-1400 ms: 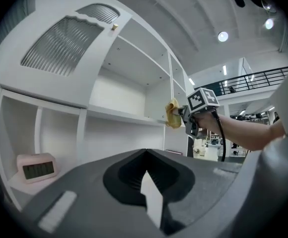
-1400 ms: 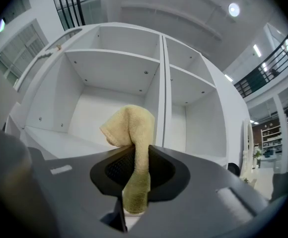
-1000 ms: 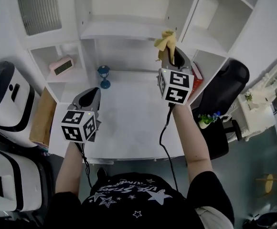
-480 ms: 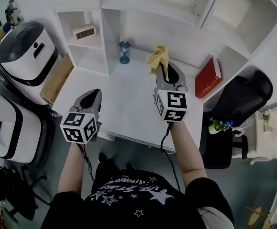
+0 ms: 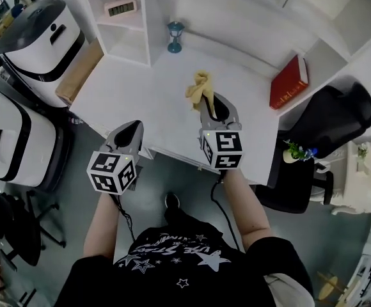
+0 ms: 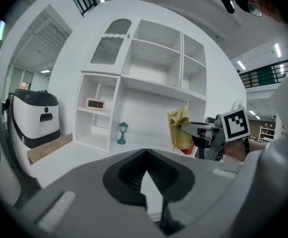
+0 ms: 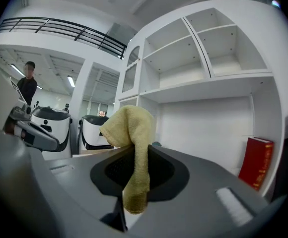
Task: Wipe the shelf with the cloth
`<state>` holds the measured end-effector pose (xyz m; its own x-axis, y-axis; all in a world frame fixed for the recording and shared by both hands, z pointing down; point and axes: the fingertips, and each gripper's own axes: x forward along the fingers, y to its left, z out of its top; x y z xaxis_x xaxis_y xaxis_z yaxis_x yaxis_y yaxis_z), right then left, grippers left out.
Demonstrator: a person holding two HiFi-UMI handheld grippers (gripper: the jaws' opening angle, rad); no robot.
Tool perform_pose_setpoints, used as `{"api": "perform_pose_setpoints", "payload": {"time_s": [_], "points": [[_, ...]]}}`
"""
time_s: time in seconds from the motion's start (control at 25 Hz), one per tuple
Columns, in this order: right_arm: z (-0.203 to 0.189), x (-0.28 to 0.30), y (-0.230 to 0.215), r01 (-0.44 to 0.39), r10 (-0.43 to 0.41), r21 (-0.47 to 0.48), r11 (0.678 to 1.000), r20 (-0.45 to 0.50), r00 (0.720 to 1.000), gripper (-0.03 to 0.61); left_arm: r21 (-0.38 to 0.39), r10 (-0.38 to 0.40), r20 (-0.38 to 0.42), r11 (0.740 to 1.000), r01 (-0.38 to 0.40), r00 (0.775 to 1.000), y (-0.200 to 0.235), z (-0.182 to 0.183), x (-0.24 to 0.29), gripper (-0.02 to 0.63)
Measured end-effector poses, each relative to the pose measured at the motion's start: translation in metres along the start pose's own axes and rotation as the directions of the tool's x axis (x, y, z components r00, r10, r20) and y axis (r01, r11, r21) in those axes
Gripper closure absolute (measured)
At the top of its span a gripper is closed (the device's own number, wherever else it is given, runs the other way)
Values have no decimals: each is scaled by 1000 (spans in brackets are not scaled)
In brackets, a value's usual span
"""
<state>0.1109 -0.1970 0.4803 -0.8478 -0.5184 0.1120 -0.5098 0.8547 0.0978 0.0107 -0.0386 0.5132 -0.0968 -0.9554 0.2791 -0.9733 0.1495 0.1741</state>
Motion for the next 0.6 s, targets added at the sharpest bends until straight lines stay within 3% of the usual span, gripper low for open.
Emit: {"api": "perform_pose_setpoints", "payload": {"time_s": [0.28,0.6], "points": [[-39,-57,53,-69,70,22,997,-55,996,500,-50,64,-41,997,-66,997,-16,-56,-76,610],[-38,-143,104,-119,120,31,992,-29,992,500,-38,98,-42,994,-100,994,-58,-88,-162,612]]}}
